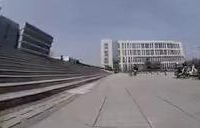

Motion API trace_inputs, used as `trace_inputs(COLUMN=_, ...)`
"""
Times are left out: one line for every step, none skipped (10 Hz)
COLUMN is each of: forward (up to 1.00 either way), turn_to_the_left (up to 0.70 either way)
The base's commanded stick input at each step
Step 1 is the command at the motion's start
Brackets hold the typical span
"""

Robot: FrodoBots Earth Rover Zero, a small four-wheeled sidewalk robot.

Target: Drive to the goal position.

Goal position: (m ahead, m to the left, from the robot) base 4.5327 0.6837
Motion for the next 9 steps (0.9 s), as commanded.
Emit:
trace_inputs(forward=0.85, turn_to_the_left=0.00)
trace_inputs(forward=0.85, turn_to_the_left=0.00)
trace_inputs(forward=0.85, turn_to_the_left=0.00)
trace_inputs(forward=0.85, turn_to_the_left=0.00)
trace_inputs(forward=0.85, turn_to_the_left=0.00)
trace_inputs(forward=0.85, turn_to_the_left=0.00)
trace_inputs(forward=0.85, turn_to_the_left=0.00)
trace_inputs(forward=0.85, turn_to_the_left=0.00)
trace_inputs(forward=0.85, turn_to_the_left=0.00)
